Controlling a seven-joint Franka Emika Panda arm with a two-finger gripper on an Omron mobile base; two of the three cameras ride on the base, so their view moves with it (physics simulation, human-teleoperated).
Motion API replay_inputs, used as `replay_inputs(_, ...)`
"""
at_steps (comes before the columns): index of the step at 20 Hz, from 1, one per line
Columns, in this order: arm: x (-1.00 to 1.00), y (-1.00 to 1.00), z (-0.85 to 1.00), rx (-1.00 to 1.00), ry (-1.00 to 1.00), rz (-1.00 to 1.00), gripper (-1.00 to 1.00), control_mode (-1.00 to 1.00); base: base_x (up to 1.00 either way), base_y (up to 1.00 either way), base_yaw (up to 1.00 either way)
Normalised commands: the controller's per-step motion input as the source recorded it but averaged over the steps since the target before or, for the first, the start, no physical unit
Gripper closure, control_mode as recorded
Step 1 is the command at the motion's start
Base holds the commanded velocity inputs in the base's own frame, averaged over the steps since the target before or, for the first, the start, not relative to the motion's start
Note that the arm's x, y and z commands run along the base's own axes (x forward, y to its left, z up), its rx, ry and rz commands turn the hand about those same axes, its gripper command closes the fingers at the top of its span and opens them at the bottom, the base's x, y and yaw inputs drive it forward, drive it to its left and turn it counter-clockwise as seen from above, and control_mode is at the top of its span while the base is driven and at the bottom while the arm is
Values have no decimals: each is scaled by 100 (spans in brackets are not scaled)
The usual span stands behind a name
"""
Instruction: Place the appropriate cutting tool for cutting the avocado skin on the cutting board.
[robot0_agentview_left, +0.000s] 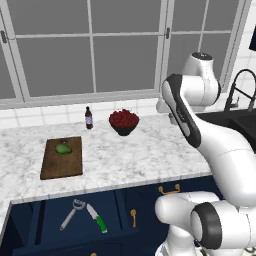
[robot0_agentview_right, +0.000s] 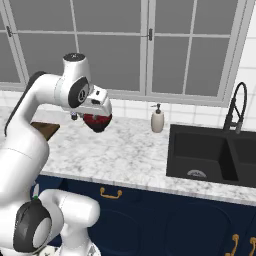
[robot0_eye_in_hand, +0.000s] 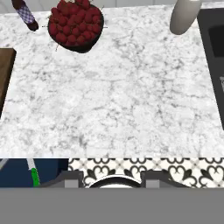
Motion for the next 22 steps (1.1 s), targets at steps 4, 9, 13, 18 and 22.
replay_inputs(4,-5,0,0,0,-3,0,-100,-100,0,0,0)
replay_inputs(9,-46,46,-39,3,1,0,-100,-100,0,0,0)
replay_inputs(13,-81,99,-96,14,8,3,-100,-100,0,0,0)
replay_inputs(18,-39,100,-68,3,16,0,-100,-100,0,0,0)
replay_inputs(22,0,100,-58,-3,29,0,-100,-100,0,0,0)
